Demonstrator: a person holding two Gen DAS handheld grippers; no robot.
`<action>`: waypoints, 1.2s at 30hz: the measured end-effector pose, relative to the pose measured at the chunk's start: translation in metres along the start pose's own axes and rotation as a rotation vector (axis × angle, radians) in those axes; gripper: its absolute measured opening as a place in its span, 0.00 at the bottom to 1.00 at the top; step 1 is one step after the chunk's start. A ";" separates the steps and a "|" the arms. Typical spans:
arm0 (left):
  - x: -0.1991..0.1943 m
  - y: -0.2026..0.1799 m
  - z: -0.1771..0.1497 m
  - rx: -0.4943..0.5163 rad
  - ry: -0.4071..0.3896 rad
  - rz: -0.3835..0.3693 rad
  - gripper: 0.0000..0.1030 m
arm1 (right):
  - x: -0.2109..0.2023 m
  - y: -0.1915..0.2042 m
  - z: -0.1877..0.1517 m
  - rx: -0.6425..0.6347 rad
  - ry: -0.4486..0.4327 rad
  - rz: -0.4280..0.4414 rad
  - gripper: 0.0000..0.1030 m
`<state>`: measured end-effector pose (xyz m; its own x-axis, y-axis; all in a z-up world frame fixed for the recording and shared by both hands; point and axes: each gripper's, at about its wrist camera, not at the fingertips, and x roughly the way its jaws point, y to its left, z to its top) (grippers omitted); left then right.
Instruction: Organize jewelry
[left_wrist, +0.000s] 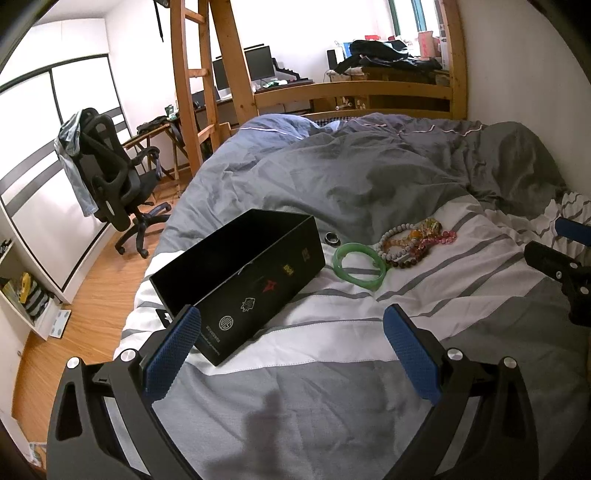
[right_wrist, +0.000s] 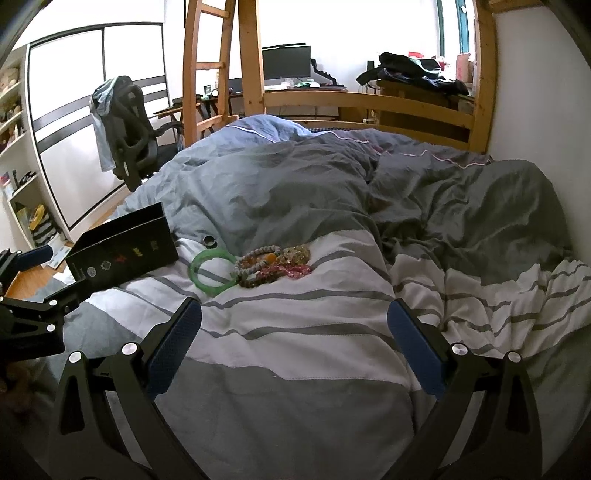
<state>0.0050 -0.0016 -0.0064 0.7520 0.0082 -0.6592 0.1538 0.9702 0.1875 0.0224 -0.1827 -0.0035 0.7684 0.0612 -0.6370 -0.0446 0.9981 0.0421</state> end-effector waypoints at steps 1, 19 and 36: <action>0.000 0.000 0.000 0.000 0.000 -0.001 0.95 | 0.000 0.001 0.000 -0.004 -0.002 0.003 0.97; 0.000 0.000 0.000 -0.001 0.002 -0.001 0.95 | 0.002 0.003 0.000 -0.012 -0.001 0.018 0.97; 0.001 -0.004 -0.004 0.008 0.002 0.000 0.95 | 0.002 0.003 -0.001 -0.012 0.001 0.018 0.97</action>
<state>0.0024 -0.0051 -0.0103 0.7506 0.0089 -0.6607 0.1586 0.9683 0.1932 0.0234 -0.1797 -0.0050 0.7669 0.0792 -0.6368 -0.0661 0.9968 0.0444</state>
